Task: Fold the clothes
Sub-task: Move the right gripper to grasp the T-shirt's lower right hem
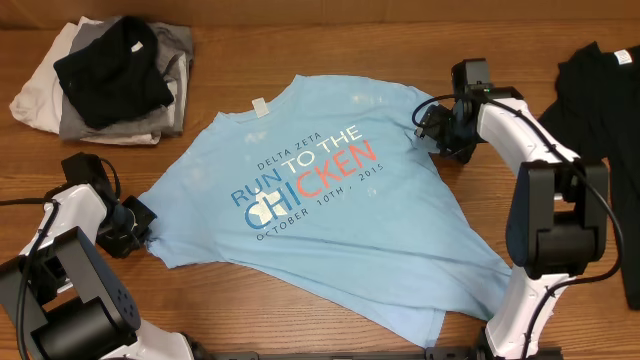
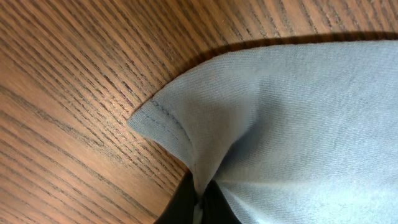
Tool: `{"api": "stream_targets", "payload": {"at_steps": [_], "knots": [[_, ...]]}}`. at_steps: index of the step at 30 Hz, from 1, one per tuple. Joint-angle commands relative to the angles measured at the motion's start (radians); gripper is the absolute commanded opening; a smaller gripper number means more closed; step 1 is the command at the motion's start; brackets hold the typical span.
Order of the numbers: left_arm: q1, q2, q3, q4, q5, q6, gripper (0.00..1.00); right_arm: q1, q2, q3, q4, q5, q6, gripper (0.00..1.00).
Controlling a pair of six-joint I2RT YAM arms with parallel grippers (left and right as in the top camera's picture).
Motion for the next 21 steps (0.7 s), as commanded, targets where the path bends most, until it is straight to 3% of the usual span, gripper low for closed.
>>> {"api": "stream_targets", "payload": {"at_steps": [1,12,16,21], "knots": [[0.011,0.033,-0.008,0.018,-0.002,-0.013,0.04,-0.002,0.004,0.001,0.009,0.016,0.023,0.71],[0.011,0.033,-0.008,0.023,-0.003,-0.013,0.06,-0.003,0.053,0.001,0.025,0.017,0.023,0.67],[0.011,0.033,-0.008,0.024,-0.002,-0.013,0.06,-0.003,0.060,0.001,0.037,0.017,0.023,0.60],[0.011,0.033,-0.008,0.027,-0.003,-0.013,0.08,-0.003,0.060,0.001,0.063,0.042,0.061,0.30]]}}
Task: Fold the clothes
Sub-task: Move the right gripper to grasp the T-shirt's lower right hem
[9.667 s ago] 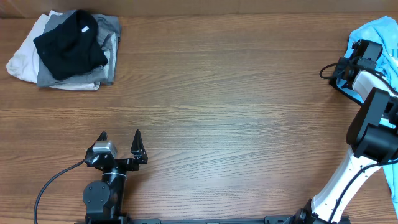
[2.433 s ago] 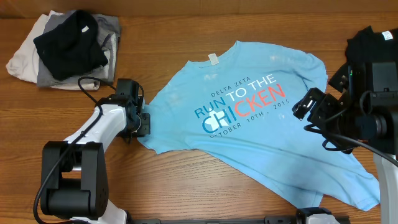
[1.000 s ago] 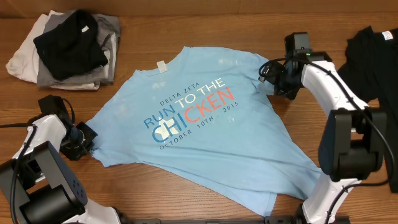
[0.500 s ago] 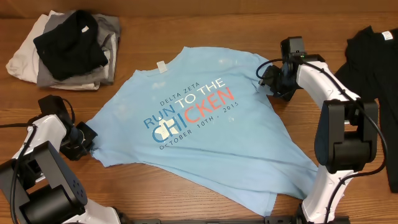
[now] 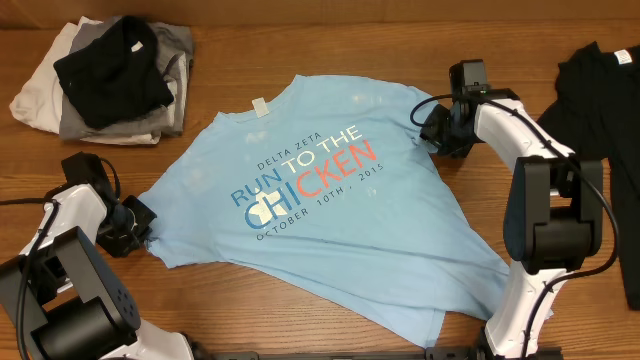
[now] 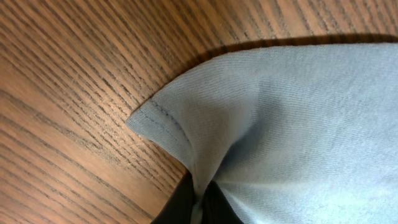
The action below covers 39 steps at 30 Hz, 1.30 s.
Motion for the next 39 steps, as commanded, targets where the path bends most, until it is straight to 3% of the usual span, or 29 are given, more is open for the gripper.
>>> {"api": "stream_targets", "payload": {"at_steps": [1,4,5,6,19,29,30,33,34,35,37,39], "knots": [[0.011,0.032,-0.007,0.020,-0.004,-0.013,0.08,-0.003,0.027,0.000,0.014,0.038,0.039,0.25],[0.011,0.032,-0.007,0.020,-0.004,-0.012,0.09,-0.003,0.027,0.000,0.032,0.041,0.040,0.13],[0.011,0.032,-0.007,0.020,-0.004,-0.012,0.10,-0.003,0.027,0.000,0.046,0.047,0.040,0.05],[0.011,0.032,-0.007,0.022,-0.004,-0.012,0.10,-0.003,0.027,0.000,0.054,0.052,0.040,0.04],[0.010,0.033,-0.011,0.022,0.035,-0.013,0.06,-0.006,0.027,0.050,0.402,0.077,0.127,0.04],[-0.050,0.033,-0.011,0.020,0.153,0.025,0.04,-0.011,0.028,0.329,0.410,0.129,0.126,0.04],[-0.068,0.033,-0.011,0.022,0.153,0.025,0.04,-0.014,0.028,0.353,0.404,0.135,0.126,0.08],[-0.146,0.032,-0.011,0.029,0.154,0.025,0.04,-0.024,0.028,0.415,0.381,0.138,0.120,0.40],[-0.193,0.033,-0.011,0.042,0.153,0.024,0.06,-0.030,0.028,0.435,0.365,0.137,0.099,0.74],[-0.217,0.032,-0.011,0.050,0.153,0.025,0.09,-0.034,0.028,0.449,0.344,0.137,0.088,0.87],[-0.272,0.032,-0.011,0.070,0.152,0.025,0.15,-0.044,0.028,0.487,0.265,0.137,0.062,1.00],[-0.311,0.032,-0.011,0.084,0.144,0.024,0.21,-0.055,0.027,0.539,0.159,0.137,0.049,1.00]]}}
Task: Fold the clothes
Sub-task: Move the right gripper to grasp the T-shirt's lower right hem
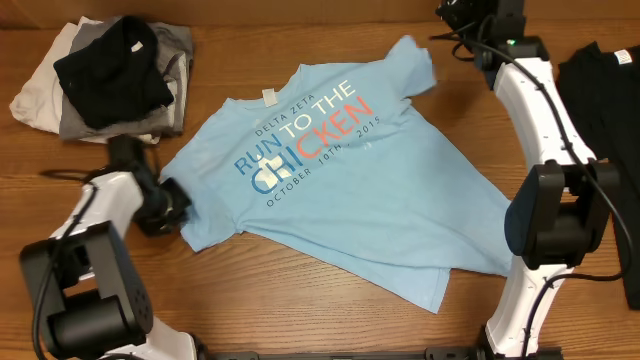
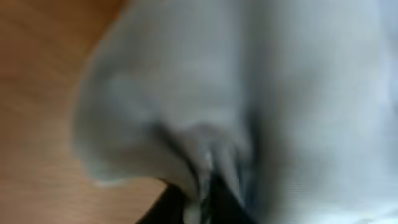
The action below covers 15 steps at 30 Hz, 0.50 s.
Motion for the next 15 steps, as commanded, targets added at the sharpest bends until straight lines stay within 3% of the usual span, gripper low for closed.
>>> {"api": "stream_targets", "payload": {"at_steps": [1,10,15], "knots": [[-0.082,0.028,-0.011,0.021,0.015,0.019,0.23,-0.030,0.000,0.139,-0.188,0.018,-0.050,1.00],[-0.074,0.028,-0.011,0.016,-0.044,-0.011,0.20,-0.056,-0.076,0.557,-0.896,0.018,-0.046,1.00],[-0.050,0.028,-0.011,0.000,-0.095,-0.011,0.18,-0.056,-0.235,0.617,-1.151,0.079,0.105,1.00]]}}
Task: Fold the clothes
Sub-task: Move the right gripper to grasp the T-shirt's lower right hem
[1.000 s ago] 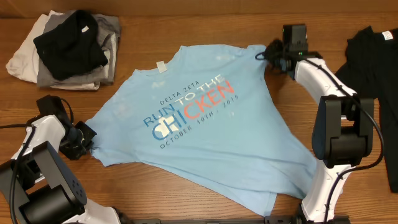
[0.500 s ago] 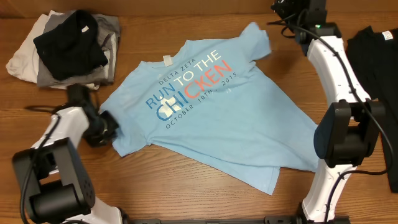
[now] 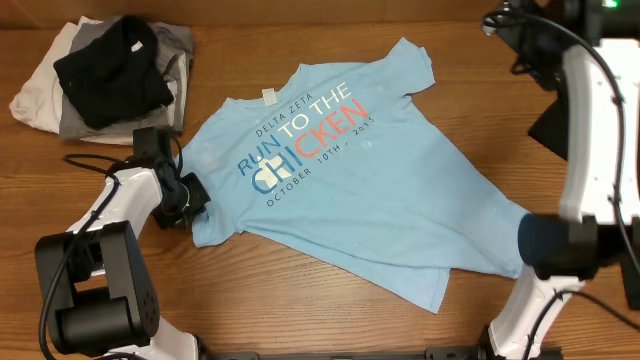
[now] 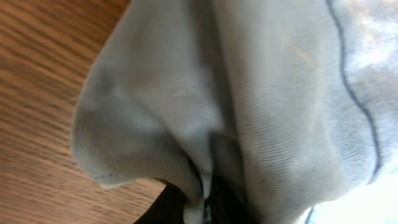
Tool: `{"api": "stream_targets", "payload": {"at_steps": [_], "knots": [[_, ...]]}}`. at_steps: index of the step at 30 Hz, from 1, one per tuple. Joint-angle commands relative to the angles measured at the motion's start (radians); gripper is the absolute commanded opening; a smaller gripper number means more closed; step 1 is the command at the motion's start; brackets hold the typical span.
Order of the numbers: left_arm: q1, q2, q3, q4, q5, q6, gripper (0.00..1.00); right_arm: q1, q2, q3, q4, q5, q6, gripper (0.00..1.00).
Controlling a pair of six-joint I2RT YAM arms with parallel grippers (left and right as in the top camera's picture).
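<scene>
A light blue T-shirt (image 3: 340, 180) printed "RUN TO THE CHICKEN" lies face up, slanted across the wooden table (image 3: 300, 320). My left gripper (image 3: 190, 195) is at the shirt's left sleeve and is shut on a bunch of that fabric. The left wrist view shows the pale blue cloth (image 4: 186, 93) gathered and pinched between the dark jaws of that gripper (image 4: 208, 200). The right sleeve (image 3: 412, 62) rests flat near the far edge. My right gripper (image 3: 508, 22) is raised at the far right, apart from the shirt, and its jaws cannot be made out.
A pile of folded grey and white clothes topped by a black garment (image 3: 105, 70) sits at the far left corner. Another black garment (image 3: 546, 125) shows at the right, partly behind my right arm. The shirt's hem corner (image 3: 435, 295) reaches toward the near edge.
My left gripper, still holding the sleeve, has shifted slightly right toward the shirt body. My right arm has swung further right and higher. The shirt lies almost as before.
At the two oldest moments each gripper was at a sleeve, the left shut on the left one, with the shirt lower on the table. Later the shirt had turned and sat further back, the right gripper off its sleeve. Now the left still holds.
</scene>
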Motion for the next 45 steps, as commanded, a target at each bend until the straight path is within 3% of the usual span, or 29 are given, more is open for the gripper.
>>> {"api": "stream_targets", "payload": {"at_steps": [1,7,10,20,23,30,31,45], "knots": [[0.027,0.028,-0.011,-0.017,-0.067,-0.006,0.19,0.003,-0.179,0.047,-0.101,0.070,0.132,1.00],[0.048,0.028,-0.012,-0.042,-0.067,-0.006,0.18,0.022,-0.419,-0.045,-0.137,-0.069,0.081,1.00],[0.061,0.028,-0.012,-0.056,-0.067,-0.006,0.17,0.053,-0.548,-0.177,-0.137,-0.070,0.077,1.00],[0.127,0.028,-0.012,-0.090,-0.059,-0.002,0.16,0.071,-1.167,-1.011,-0.137,-0.058,0.233,1.00],[0.131,0.028,-0.012,-0.090,-0.059,-0.002,0.16,0.071,-1.272,-1.274,-0.130,-0.149,0.247,1.00],[0.131,0.028,-0.012,-0.096,-0.059,-0.002,0.19,0.071,-1.245,-1.650,-0.065,-0.288,0.230,0.96],[0.131,0.028,-0.012,-0.095,-0.059,-0.002,0.19,0.075,-1.238,-1.671,-0.018,-0.328,0.159,0.95],[0.131,0.028,-0.012,-0.093,-0.060,-0.002,0.20,0.112,-0.994,-1.708,0.123,-0.257,0.205,0.93]]}}
